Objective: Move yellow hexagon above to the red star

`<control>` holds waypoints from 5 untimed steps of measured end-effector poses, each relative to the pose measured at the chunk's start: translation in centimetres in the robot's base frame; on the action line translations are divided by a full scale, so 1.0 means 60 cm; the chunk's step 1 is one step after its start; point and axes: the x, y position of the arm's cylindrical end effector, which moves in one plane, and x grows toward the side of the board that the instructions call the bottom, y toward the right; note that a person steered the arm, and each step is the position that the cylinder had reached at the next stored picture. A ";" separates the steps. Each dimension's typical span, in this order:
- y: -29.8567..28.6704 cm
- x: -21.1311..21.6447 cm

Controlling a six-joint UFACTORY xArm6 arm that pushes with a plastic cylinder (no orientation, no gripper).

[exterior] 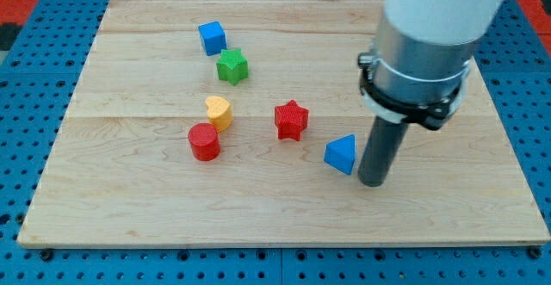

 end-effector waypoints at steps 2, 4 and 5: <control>-0.067 -0.034; -0.085 -0.042; -0.030 0.022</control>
